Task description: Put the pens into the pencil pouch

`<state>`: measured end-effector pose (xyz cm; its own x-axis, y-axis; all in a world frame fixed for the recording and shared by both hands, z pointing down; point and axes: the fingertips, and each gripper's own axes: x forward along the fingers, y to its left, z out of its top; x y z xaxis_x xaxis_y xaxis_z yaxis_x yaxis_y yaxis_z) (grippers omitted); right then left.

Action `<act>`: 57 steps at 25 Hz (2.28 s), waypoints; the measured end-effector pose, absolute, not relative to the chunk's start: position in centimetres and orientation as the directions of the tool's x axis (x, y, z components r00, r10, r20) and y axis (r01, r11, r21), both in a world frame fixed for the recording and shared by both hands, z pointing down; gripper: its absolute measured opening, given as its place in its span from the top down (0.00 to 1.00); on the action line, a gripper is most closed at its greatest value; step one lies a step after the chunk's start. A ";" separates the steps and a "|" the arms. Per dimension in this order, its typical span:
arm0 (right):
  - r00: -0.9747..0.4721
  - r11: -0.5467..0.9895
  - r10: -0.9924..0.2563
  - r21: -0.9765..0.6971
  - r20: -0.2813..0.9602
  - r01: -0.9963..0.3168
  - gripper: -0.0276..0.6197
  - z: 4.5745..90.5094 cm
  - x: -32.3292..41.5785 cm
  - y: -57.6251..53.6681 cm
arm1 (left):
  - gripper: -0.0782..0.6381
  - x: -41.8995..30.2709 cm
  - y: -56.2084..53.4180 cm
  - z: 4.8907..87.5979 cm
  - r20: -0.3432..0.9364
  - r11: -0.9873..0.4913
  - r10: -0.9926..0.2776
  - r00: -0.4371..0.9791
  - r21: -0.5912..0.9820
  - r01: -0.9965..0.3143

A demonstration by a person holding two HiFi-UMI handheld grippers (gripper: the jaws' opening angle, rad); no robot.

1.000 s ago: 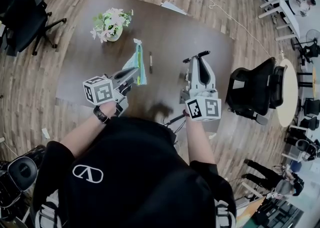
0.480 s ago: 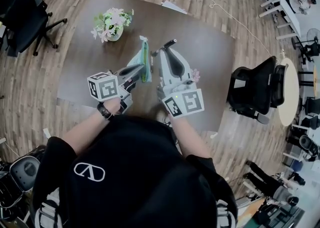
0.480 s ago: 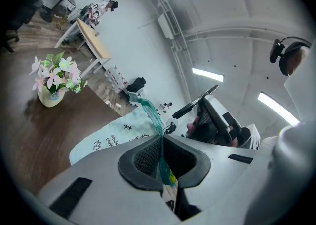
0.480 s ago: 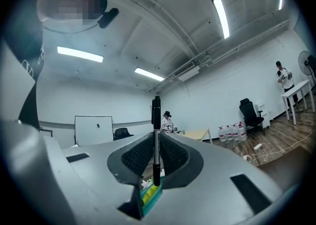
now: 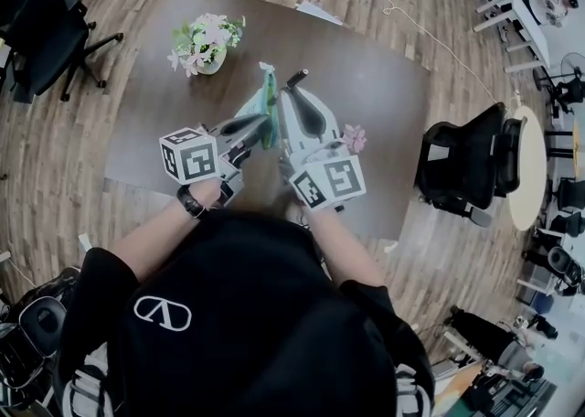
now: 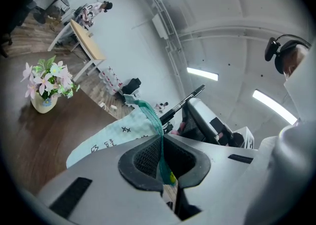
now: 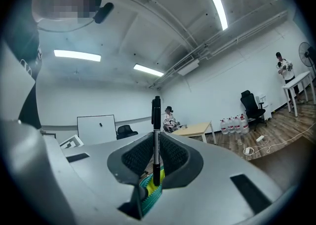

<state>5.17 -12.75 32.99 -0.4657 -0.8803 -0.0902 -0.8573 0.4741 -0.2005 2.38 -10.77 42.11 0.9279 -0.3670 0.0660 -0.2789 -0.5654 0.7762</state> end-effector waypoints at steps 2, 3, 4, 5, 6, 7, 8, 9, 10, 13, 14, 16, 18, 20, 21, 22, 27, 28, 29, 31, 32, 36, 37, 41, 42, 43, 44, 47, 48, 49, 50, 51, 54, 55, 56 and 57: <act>-0.466 0.472 -0.881 -0.195 -0.075 -0.860 0.89 33.4 5.2 -12.8 | 0.87 2.5 -10.7 41.7 0.061 -0.579 -0.362 0.930 0.767 -0.276; -0.468 0.471 -0.882 -0.194 -0.063 -0.861 0.89 33.6 5.3 -12.8 | 0.87 2.5 -10.8 41.5 0.058 -0.583 -0.362 0.930 0.765 -0.274; -0.469 0.469 -0.882 -0.195 -0.049 -0.861 0.89 34.0 5.3 -12.8 | 0.87 2.5 -10.8 41.3 0.055 -0.585 -0.363 0.930 0.763 -0.273; -0.472 0.469 -0.881 -0.200 -0.035 -0.861 0.89 34.4 5.4 -12.8 | 0.87 2.6 -10.9 41.1 0.052 -0.587 -0.364 0.930 0.763 -0.272; -0.477 0.471 -0.879 -0.207 -0.021 -0.858 0.89 34.8 5.4 -12.8 | 0.87 2.6 -10.9 41.1 0.050 -0.588 -0.364 0.930 0.762 -0.272; -0.487 0.478 -0.873 -0.215 -0.009 -0.852 0.89 35.2 5.4 -12.7 | 0.87 2.6 -10.9 41.0 0.049 -0.590 -0.364 0.930 0.760 -0.272; -0.503 0.490 -0.864 -0.222 0.000 -0.843 0.89 35.5 5.2 -12.6 | 0.87 2.6 -10.9 41.0 0.049 -0.591 -0.365 0.930 0.759 -0.272; -0.521 0.506 -0.854 -0.227 0.006 -0.832 0.89 35.7 5.0 -12.5 | 0.87 2.6 -11.0 41.0 0.049 -0.592 -0.366 0.929 0.758 -0.273; -0.536 0.521 -0.844 -0.226 0.007 -0.823 0.84 35.8 4.8 -12.3 | 0.87 2.6 -11.0 41.1 0.049 -0.593 -0.367 0.929 0.757 -0.274; -0.560 0.548 -0.829 -0.200 0.001 -0.812 0.75 35.2 4.4 -12.0 | 0.87 2.5 -11.3 41.0 0.050 -0.592 -0.374 0.926 0.756 -0.279; -0.564 0.554 -0.826 -0.189 -0.001 -0.811 0.75 35.0 4.2 -11.9 | 0.87 2.4 -11.4 41.0 0.050 -0.591 -0.377 0.925 0.756 -0.282; -0.567 0.560 -0.824 -0.164 -0.003 -0.812 0.75 34.6 4.0 -11.6 | 0.87 2.2 -11.6 41.1 0.051 -0.589 -0.384 0.922 0.756 -0.287; -0.564 0.558 -0.826 -0.154 -0.008 -0.815 0.75 34.3 4.2 -11.4 | 0.87 2.1 -11.7 41.2 0.052 -0.587 -0.390 0.919 0.756 -0.291; -0.554 0.550 -0.832 -0.153 -0.018 -0.821 0.75 33.9 4.6 -11.4 | 0.87 2.0 -11.7 41.1 0.051 -0.585 -0.394 0.918 0.756 -0.293; -0.547 0.544 -0.837 -0.153 -0.020 -0.825 0.75 33.7 4.8 -11.5 | 0.87 1.9 -11.8 41.1 0.051 -0.584 -0.395 0.917 0.756 -0.294; -0.540 0.537 -0.841 -0.153 -0.020 -0.830 0.75 33.6 5.1 -11.6 | 0.87 1.9 -11.8 41.1 0.052 -0.583 -0.397 0.916 0.757 -0.295; -0.464 0.457 -0.885 -0.152 0.018 -0.877 0.75 34.5 7.4 -12.8 | 0.87 1.3 -11.6 41.8 0.054 -0.570 -0.406 0.912 0.765 -0.299; -0.441 0.430 -0.896 -0.150 0.045 -0.890 0.75 35.3 8.2 -13.4 | 0.87 1.1 -11.6 42.1 0.056 -0.564 -0.409 0.911 0.769 -0.301; -0.419 0.405 -0.904 -0.150 0.082 -0.902 0.75 36.4 9.0 -14.0 | 0.87 0.9 -11.4 42.3 0.059 -0.558 -0.413 0.909 0.772 -0.303; -0.385 0.365 -0.906 -0.139 0.175 -0.921 0.75 39.0 10.4 -15.4 | 0.87 0.5 -11.1 42.7 0.061 -0.547 -0.421 0.905 0.779 -0.307; -0.373 0.351 -0.900 -0.130 0.225 -0.927 0.75 40.5 10.9 -16.2 | 0.87 0.3 -11.0 42.8 0.060 -0.543 -0.425 0.903 0.781 -0.307; -0.350 0.332 -0.842 -0.118 0.411 -0.936 0.75 46.4 11.7 -19.3 | 0.87 -0.8 -10.7 43.3 0.056 -0.529 -0.441 0.896 0.790 -0.310; -0.349 0.333 -0.821 -0.117 0.453 -0.936 0.74 47.9 11.7 -20.0 | 0.87 -1.0 -10.6 43.4 0.057 -0.523 -0.446 0.893 0.793 -0.312; -0.341 0.345 -0.723 -0.114 0.600 -0.932 0.73 53.9 10.7 -22.0 | 0.87 -2.1 -10.2 44.3 0.067 -0.493 -0.467 0.882 0.808 -0.323; -0.340 0.347 -0.694 -0.119 0.635 -0.930 0.73 55.5 10.5 -22.2 | 0.87 -2.3 -10.1 44.7 0.071 -0.485 -0.473 0.878 0.811 -0.327; -0.338 0.347 -0.663 -0.126 0.668 -0.929 0.73 57.2 10.3 -22.5 | 0.87 -2.6 -9.9 45.0 0.076 -0.477 -0.479 0.874 0.814 -0.332; -0.333 0.342 -0.635 -0.133 0.697 -0.930 0.73 58.8 10.2 -22.7 | 0.87 -2.9 -9.8 45.3 0.082 -0.468 -0.486 0.870 0.817 -0.338; -0.317 0.312 -0.551 -0.162 0.772 -0.936 0.73 63.4 10.4 -23.1 | 0.87 -3.6 -9.4 46.1 0.092 -0.451 -0.499 0.862 0.822 -0.348; -0.312 0.301 -0.520 -0.172 0.795 -0.938 0.73 64.9 10.5 -23.1 | 0.87 -3.9 -9.3 46.3 0.096 -0.444 -0.503 0.859 0.824 -0.353; -0.306 0.288 -0.487 -0.181 0.818 -0.940 0.73 66.4 10.6 -23.1 | 0.87 -4.2 -9.1 46.5 0.101 -0.437 -0.508 0.855 0.825 -0.357; -0.301 0.276 -0.453 -0.189 0.839 -0.942 0.73 67.9 10.7 -23.0 | 0.87 -4.5 -9.0 46.8 0.106 -0.430 -0.514 0.851 0.827 -0.362; -0.296 0.264 -0.416 -0.197 0.860 -0.944 0.73 69.4 10.8 -22.9 | 0.87 -4.9 -9.0 47.0 0.110 -0.422 -0.520 0.847 0.829 -0.367; -0.281 0.231 -0.314 -0.214 0.907 -0.949 0.73 73.3 11.2 -22.5 | 0.87 -5.6 -8.7 47.7 0.123 -0.403 -0.534 0.836 0.833 -0.380; -0.277 0.223 -0.285 -0.218 0.917 -0.950 0.73 74.3 11.3 -22.3 | 0.87 -5.8 -8.6 47.9 0.128 -0.395 -0.538 0.833 0.835 -0.384; -0.274 0.217 -0.259 -0.220 0.926 -0.951 0.73 75.2 11.4 -22.3 | 0.87 -5.9 -8.5 48.2 0.134 -0.387 -0.540 0.831 0.837 -0.387; -0.271 0.214 -0.235 -0.222 0.934 -0.951 0.73 76.0 11.3 -22.2 | 0.87 -6.1 -8.4 48.4 0.139 -0.379 -0.543 0.828 0.839 -0.390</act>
